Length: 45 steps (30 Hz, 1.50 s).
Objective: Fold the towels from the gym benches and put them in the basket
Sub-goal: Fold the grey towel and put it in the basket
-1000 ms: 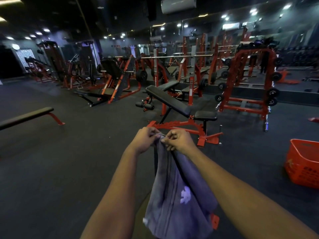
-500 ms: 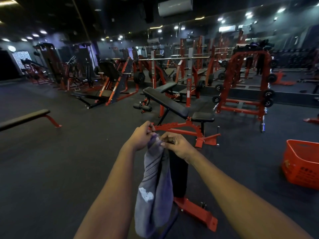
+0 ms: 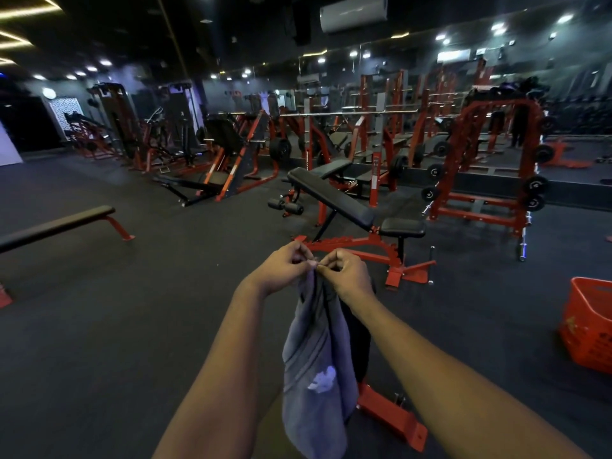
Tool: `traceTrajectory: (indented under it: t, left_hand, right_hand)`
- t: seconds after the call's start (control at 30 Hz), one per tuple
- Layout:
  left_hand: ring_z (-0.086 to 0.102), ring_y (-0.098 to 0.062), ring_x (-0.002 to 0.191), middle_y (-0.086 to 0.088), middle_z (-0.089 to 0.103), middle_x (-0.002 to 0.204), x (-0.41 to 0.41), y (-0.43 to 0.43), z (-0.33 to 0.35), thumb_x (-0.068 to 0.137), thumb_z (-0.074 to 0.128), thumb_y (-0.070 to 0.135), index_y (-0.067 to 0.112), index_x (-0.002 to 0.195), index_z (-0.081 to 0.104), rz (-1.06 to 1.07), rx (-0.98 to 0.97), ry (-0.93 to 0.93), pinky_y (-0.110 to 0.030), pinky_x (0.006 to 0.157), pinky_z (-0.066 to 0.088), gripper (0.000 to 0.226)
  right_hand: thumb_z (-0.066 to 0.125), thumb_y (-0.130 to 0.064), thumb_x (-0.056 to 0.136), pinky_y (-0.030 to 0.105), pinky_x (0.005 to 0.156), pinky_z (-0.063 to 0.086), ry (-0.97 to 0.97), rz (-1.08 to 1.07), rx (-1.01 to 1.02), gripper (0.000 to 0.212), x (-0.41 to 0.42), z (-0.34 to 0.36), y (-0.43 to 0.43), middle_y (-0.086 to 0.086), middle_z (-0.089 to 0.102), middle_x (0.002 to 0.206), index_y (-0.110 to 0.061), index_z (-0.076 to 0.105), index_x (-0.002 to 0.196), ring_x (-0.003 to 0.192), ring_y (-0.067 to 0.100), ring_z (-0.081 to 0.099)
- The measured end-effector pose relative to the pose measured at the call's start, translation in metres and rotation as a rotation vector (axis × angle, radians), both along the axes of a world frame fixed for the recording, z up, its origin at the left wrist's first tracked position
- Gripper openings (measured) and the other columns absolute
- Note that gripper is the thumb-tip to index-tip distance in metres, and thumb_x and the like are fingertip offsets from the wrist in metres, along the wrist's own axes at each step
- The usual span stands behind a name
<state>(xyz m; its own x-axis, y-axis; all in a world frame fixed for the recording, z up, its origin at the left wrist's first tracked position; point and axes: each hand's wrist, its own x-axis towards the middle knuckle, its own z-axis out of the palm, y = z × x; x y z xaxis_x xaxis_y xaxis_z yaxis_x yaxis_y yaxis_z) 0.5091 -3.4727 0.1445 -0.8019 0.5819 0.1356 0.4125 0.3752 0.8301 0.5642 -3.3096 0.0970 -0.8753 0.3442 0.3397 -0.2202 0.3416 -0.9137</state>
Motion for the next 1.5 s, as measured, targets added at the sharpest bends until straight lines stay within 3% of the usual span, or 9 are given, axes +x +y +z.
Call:
traceTrajectory:
  t: [0.27, 0.37, 0.47, 0.6, 0.73, 0.93, 1.2, 1.37, 1.5]
  left_hand:
    - [0.064, -0.022, 0.081, -0.005, 0.068, 0.088, 0.004, 0.009, 0.007, 0.083, 0.054, -0.002, 0.016, 0.097, 0.052, 0.202, -0.071, 0.399, -0.031, 0.069, 0.046, 0.023]
    - [0.054, -0.016, 0.063, -0.003, 0.058, 0.076, 0.011, 0.012, 0.023, 0.086, 0.042, -0.005, 0.016, 0.101, 0.040, 0.474, 0.120, 0.438, -0.025, 0.056, 0.036, 0.026]
    - [0.048, -0.023, 0.068, -0.005, 0.053, 0.079, 0.010, 0.003, 0.039, 0.077, 0.034, -0.009, 0.021, 0.097, 0.035, 0.806, 0.323, 0.481, -0.030, 0.063, 0.031, 0.036]
    - [0.047, -0.023, 0.077, -0.005, 0.053, 0.089, 0.007, -0.012, 0.053, 0.079, 0.033, -0.006, 0.012, 0.110, 0.042, 1.079, 0.447, 0.551, -0.024, 0.066, 0.025, 0.037]
    - [0.057, -0.026, 0.095, -0.007, 0.059, 0.106, 0.003, -0.018, 0.037, 0.081, 0.034, -0.006, 0.015, 0.119, 0.045, 1.109, 0.425, 0.550, -0.037, 0.082, 0.045, 0.044]
    - [0.057, -0.040, 0.105, -0.013, 0.059, 0.115, -0.001, -0.028, -0.004, 0.079, 0.035, -0.004, 0.013, 0.118, 0.047, 1.157, 0.269, 0.469, -0.051, 0.091, 0.047, 0.044]
    - [0.058, -0.042, 0.102, -0.015, 0.057, 0.117, 0.011, -0.032, -0.042, 0.083, 0.039, -0.008, 0.010, 0.121, 0.047, 1.162, 0.055, 0.421, -0.054, 0.088, 0.049, 0.042]
    - [0.059, -0.042, 0.100, -0.017, 0.057, 0.115, 0.011, -0.033, -0.057, 0.082, 0.042, -0.009, 0.005, 0.122, 0.047, 1.141, -0.043, 0.411, -0.054, 0.084, 0.050, 0.043]
    - [0.057, -0.041, 0.101, -0.018, 0.057, 0.114, 0.009, -0.036, -0.063, 0.079, 0.047, -0.010, 0.002, 0.125, 0.047, 1.152, -0.112, 0.424, -0.052, 0.083, 0.047, 0.048]
  right_hand:
    - [0.083, -0.016, 0.077, 0.022, 0.061, 0.052, -0.174, 0.204, -0.005, 0.028, 0.004, -0.004, 0.010, 0.002, 0.066, 0.072, -0.006, 0.061, 0.092, 0.066, 0.013, 0.061]
    - [0.086, -0.032, 0.072, 0.030, 0.057, 0.044, -0.285, 0.214, 0.274, 0.032, 0.008, -0.023, 0.028, -0.004, 0.059, 0.062, -0.017, 0.058, 0.069, 0.058, 0.012, 0.053]
    - [0.082, -0.043, 0.070, 0.028, 0.057, 0.035, -0.464, 0.170, 0.587, 0.040, 0.019, -0.043, 0.048, -0.005, 0.053, 0.062, -0.022, 0.050, 0.059, 0.061, 0.013, 0.049]
    - [0.072, -0.045, 0.073, 0.033, 0.089, 0.047, -0.787, 0.033, 0.914, 0.030, 0.046, -0.062, 0.069, -0.002, 0.069, 0.102, -0.028, 0.068, 0.098, 0.100, 0.019, 0.065]
    - [0.065, -0.032, 0.079, 0.039, 0.100, 0.038, -0.883, -0.194, 0.896, 0.033, 0.050, -0.066, 0.076, -0.002, 0.068, 0.115, -0.030, 0.065, 0.112, 0.111, 0.019, 0.061]
    - [0.052, -0.025, 0.095, 0.039, 0.096, 0.051, -0.814, -0.517, 0.492, 0.036, 0.036, -0.056, 0.078, 0.012, 0.064, 0.124, -0.016, 0.061, 0.128, 0.117, 0.031, 0.061]
    - [0.041, -0.014, 0.097, 0.037, 0.094, 0.039, -0.943, -0.509, 0.843, 0.038, 0.031, -0.063, 0.084, 0.000, 0.062, 0.129, -0.024, 0.061, 0.128, 0.123, 0.022, 0.045]
    - [0.043, -0.028, 0.095, 0.039, 0.094, 0.031, -1.022, -0.471, 1.145, 0.034, 0.037, -0.064, 0.087, -0.007, 0.063, 0.125, -0.029, 0.066, 0.120, 0.125, 0.022, 0.036]
    - [0.040, -0.035, 0.097, 0.040, 0.096, 0.028, -1.145, -0.464, 1.249, 0.041, 0.045, -0.071, 0.094, -0.002, 0.046, 0.140, -0.032, 0.057, 0.134, 0.126, 0.024, 0.029]
